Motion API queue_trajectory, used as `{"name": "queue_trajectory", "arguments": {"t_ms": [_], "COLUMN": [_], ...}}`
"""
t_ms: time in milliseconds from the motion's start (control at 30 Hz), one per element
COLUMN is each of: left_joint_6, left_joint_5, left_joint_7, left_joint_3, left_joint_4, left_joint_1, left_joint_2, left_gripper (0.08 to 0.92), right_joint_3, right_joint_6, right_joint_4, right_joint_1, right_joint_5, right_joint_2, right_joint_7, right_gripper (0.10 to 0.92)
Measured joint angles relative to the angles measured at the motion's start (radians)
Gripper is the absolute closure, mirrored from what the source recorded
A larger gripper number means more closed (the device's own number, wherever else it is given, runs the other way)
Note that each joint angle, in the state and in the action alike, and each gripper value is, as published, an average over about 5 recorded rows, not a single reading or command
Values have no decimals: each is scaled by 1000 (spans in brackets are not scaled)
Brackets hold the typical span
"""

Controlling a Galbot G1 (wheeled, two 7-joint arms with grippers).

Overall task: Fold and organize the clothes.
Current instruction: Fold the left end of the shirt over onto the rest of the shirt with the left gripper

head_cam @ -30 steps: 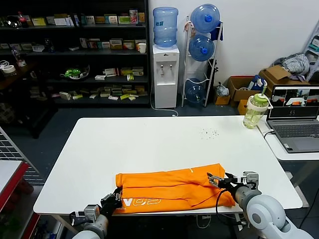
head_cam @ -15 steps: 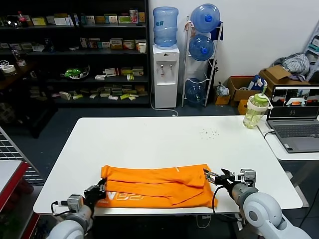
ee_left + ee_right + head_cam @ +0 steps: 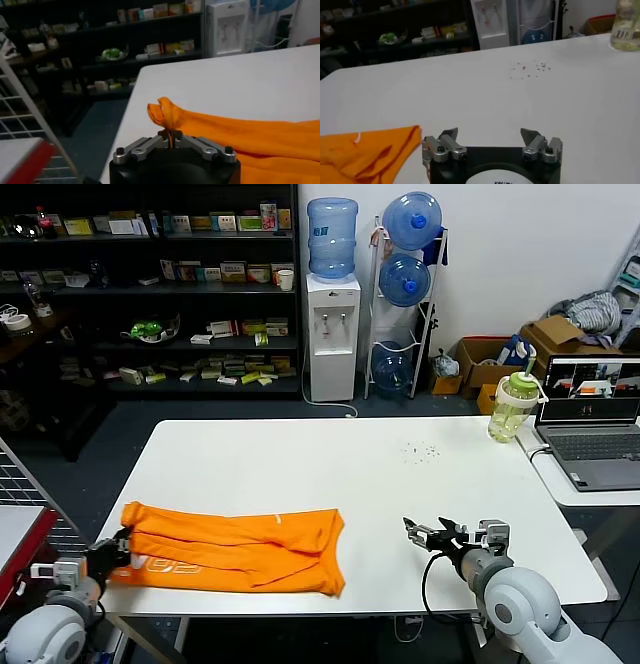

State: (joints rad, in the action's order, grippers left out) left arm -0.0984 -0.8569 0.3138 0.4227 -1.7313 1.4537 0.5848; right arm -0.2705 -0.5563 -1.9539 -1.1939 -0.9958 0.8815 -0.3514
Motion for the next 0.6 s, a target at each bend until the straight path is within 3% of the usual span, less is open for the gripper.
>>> {"name": "queue_trajectory", "arguments": {"t_ms": [300,600], "left_joint_6": [4,-65], "left_joint_5": [-16,-132], "left_joint_7": [-7,63], "left_joint_3": [11,-39], "left_joint_4": [80,-55], "left_joint_1": [-16,-40], "left_joint_2": [-81,-57], "left_gripper": [880,880], "right_joint_3": [-5,-24], "right_joint_6": [1,-6], "right_joint_4": [7,-3], "right_joint_1": [-8,-32], "right_joint_5": [11,26], "right_joint_2": [5,18], "right_joint_7": [3,-11], "right_gripper": [203,203]}}
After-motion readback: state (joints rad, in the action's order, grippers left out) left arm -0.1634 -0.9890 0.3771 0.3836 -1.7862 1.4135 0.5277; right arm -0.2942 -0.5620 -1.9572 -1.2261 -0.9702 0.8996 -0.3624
